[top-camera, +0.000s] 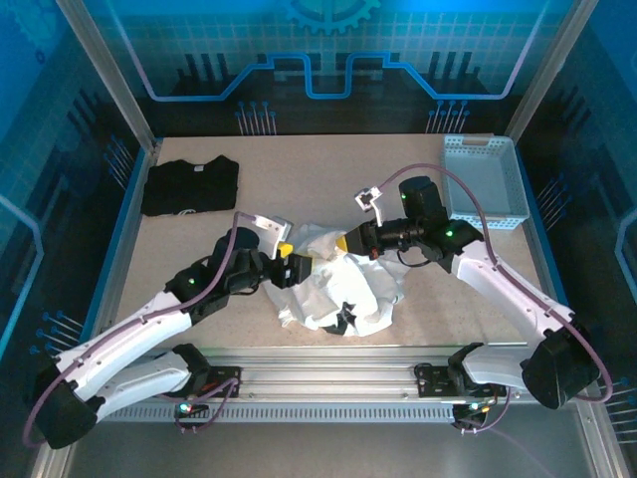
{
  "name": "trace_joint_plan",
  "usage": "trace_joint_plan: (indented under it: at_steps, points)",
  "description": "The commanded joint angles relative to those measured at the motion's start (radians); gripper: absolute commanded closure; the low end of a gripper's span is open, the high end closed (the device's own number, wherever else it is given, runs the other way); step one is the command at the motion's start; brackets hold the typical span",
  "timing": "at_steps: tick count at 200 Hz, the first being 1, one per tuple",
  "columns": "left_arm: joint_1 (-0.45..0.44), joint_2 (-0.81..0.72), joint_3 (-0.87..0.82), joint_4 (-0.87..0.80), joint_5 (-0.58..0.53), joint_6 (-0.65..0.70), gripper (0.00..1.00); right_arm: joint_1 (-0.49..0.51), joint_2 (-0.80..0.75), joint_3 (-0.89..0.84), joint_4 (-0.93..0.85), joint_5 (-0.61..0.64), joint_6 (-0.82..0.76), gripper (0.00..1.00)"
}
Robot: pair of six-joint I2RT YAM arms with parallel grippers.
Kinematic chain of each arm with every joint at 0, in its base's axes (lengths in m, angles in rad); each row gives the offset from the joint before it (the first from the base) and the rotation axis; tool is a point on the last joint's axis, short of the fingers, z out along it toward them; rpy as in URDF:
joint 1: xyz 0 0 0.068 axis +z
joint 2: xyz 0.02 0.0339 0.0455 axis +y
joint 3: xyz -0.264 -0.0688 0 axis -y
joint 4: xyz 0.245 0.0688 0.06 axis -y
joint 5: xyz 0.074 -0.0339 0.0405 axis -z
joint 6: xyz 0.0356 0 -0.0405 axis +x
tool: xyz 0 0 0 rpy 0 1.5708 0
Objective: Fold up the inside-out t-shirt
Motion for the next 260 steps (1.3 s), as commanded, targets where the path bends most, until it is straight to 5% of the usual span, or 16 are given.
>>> trace_joint_plan:
  at_steps: [1,106,125,154,187,236,260]
  points:
    - [-0.028,0.041,0.068,-0.035,-0.019,0.091,0.35,0.009,0.006,0.010,0.013,0.007,0.006,1.00]
    - [-0.052,0.283,0.187,0.048,0.003,0.152,0.31,0.010,-0.013,-0.004,-0.017,0.010,-0.020,1.00]
    - [-0.051,0.301,0.196,0.046,-0.034,0.165,0.41,0.008,-0.019,-0.008,-0.024,0.017,-0.024,1.00]
    - [-0.052,0.306,0.202,0.073,-0.018,0.158,0.71,0.007,-0.023,-0.007,-0.043,0.040,-0.036,1.00]
    - [-0.044,0.256,0.185,0.100,0.109,0.121,1.00,0.007,-0.025,0.009,-0.108,0.134,-0.072,1.00]
    - [0.124,0.116,0.081,0.264,0.580,-0.147,1.00,0.031,-0.069,0.039,-0.187,0.408,-0.181,0.96]
    - [0.177,0.074,0.023,0.428,0.713,-0.307,1.00,0.078,-0.068,0.046,-0.169,0.515,-0.202,0.91]
